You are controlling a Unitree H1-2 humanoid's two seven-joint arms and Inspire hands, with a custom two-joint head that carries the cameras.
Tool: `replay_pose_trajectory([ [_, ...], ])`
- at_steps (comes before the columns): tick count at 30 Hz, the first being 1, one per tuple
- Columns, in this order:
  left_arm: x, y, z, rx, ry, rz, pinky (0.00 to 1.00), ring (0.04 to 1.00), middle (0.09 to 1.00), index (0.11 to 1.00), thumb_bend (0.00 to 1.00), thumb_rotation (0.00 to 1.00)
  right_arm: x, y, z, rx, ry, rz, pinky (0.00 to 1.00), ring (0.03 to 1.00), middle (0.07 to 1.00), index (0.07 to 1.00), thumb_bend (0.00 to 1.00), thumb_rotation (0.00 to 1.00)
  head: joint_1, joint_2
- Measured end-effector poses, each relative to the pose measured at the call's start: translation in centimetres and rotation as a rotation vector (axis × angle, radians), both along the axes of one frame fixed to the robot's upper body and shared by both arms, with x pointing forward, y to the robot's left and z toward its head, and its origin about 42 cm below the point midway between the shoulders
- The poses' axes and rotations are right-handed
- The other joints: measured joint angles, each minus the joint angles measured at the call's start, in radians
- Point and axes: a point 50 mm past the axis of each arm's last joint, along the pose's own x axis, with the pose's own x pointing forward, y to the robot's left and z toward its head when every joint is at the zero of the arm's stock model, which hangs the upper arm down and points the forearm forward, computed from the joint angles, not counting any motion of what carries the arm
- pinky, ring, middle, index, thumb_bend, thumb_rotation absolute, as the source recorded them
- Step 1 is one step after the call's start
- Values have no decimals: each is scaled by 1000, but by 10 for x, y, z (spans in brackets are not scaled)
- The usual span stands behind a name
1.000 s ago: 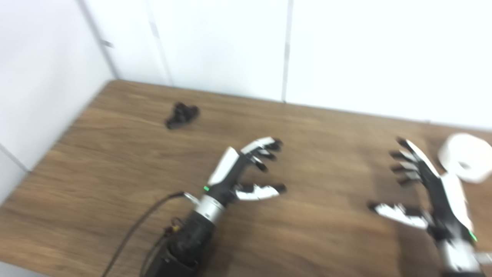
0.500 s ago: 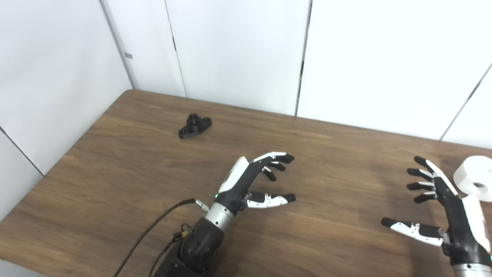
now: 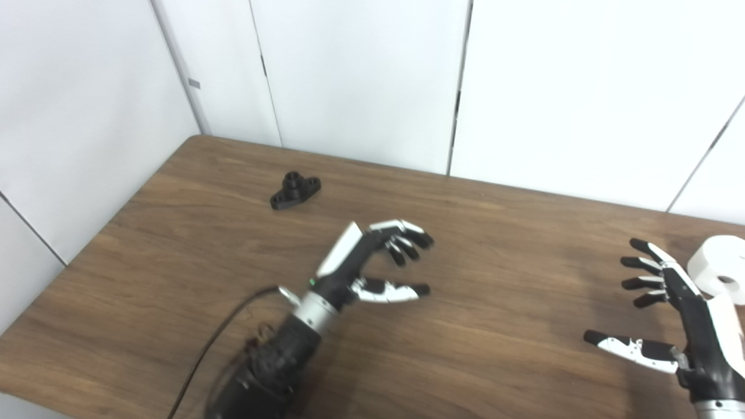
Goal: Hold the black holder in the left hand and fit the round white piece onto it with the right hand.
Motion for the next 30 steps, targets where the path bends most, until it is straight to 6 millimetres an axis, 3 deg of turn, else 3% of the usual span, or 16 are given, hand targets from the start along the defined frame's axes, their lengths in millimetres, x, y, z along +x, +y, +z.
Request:
replay_pose_trajectory([
  [5, 18, 20, 34, 117, -90, 32, 567, 717, 751, 642, 813, 7, 1, 0, 0, 5, 0, 1, 498, 632, 746, 836, 805, 0, 6, -3],
  [11, 26, 41, 51, 192, -125, 124, 608, 729, 755, 651, 799, 67, 2, -1, 2, 6, -4, 0, 490, 625, 737, 830, 808, 0, 11, -5],
  [19, 30, 80, 87, 337, -168, 348, 632, 753, 764, 650, 822, 39, 3, -1, 3, 14, -8, 1, 486, 616, 735, 825, 810, 0, 15, -6],
  [27, 32, 102, 95, 392, -113, 466, 690, 866, 868, 678, 834, 131, 3, -1, 4, 13, -9, 1, 481, 616, 734, 821, 813, 0, 18, -6],
  [30, 33, 115, 96, 427, -97, 508, 711, 880, 877, 677, 840, 107, 3, -1, 4, 11, -9, 1, 479, 611, 731, 818, 816, 0, 20, -6],
])
